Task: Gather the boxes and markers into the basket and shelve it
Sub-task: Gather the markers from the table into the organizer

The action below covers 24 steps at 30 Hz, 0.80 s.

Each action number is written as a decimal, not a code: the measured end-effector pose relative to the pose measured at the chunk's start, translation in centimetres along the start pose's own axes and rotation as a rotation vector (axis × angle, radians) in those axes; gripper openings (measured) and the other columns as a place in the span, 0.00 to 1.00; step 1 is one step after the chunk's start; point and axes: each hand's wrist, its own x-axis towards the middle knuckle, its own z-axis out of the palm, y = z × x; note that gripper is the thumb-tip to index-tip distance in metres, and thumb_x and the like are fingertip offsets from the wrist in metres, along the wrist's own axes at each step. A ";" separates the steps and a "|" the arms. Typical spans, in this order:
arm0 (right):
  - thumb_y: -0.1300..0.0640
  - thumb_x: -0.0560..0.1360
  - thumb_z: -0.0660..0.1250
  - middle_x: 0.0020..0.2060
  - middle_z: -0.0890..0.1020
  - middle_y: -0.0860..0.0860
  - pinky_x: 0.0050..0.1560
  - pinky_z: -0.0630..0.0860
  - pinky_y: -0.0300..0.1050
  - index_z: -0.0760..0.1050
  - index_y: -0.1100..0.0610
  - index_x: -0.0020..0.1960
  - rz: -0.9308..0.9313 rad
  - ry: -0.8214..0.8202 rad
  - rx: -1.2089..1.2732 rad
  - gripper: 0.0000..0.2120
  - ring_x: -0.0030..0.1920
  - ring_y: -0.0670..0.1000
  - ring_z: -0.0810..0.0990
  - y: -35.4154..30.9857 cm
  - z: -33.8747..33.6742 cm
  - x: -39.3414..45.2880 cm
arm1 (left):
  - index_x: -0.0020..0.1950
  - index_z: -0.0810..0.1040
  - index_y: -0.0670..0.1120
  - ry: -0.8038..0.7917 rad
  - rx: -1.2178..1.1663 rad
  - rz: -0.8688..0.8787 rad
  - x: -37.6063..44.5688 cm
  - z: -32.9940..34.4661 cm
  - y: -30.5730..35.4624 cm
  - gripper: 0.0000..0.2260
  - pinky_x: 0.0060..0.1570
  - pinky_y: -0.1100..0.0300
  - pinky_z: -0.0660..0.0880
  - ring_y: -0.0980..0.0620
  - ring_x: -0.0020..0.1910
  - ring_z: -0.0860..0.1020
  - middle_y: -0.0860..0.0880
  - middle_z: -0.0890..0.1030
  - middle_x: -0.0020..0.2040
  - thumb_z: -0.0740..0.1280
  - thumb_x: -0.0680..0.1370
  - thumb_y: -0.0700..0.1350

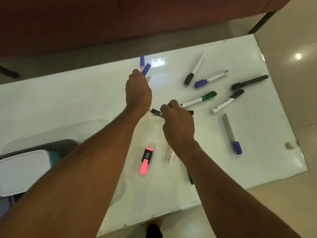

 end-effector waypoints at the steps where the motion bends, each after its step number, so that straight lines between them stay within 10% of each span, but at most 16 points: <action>1: 0.74 0.63 0.72 0.39 0.77 0.56 0.28 0.51 0.39 0.79 0.59 0.42 0.000 0.043 0.014 0.13 0.28 0.54 0.61 -0.2 -0.1 -0.2 | 0.70 0.71 0.39 -0.007 -0.029 -0.042 -0.1 -0.4 -0.1 0.17 0.61 0.57 0.77 0.43 0.65 0.80 0.40 0.78 0.69 0.64 0.84 0.46; 13: 0.67 0.74 0.67 0.46 0.78 0.54 0.28 0.63 0.41 0.78 0.58 0.54 0.030 0.382 0.148 0.10 0.30 0.52 0.67 -4.9 -1.8 -2.0 | 0.57 0.79 0.40 0.209 -0.693 -0.317 -4.6 -5.6 -4.6 0.18 0.51 0.55 0.80 0.50 0.44 0.80 0.43 0.83 0.49 0.59 0.85 0.52; 24: 0.56 0.85 0.61 0.38 0.78 0.55 0.47 0.84 0.46 0.72 0.53 0.51 0.376 0.142 1.331 0.04 0.39 0.54 0.84 -18.7 -5.4 -8.6 | 0.46 0.78 0.51 0.158 -1.054 -0.183 -17.6 -15.4 -15.1 0.09 0.39 0.71 0.77 0.59 0.33 0.78 0.51 0.80 0.37 0.64 0.84 0.51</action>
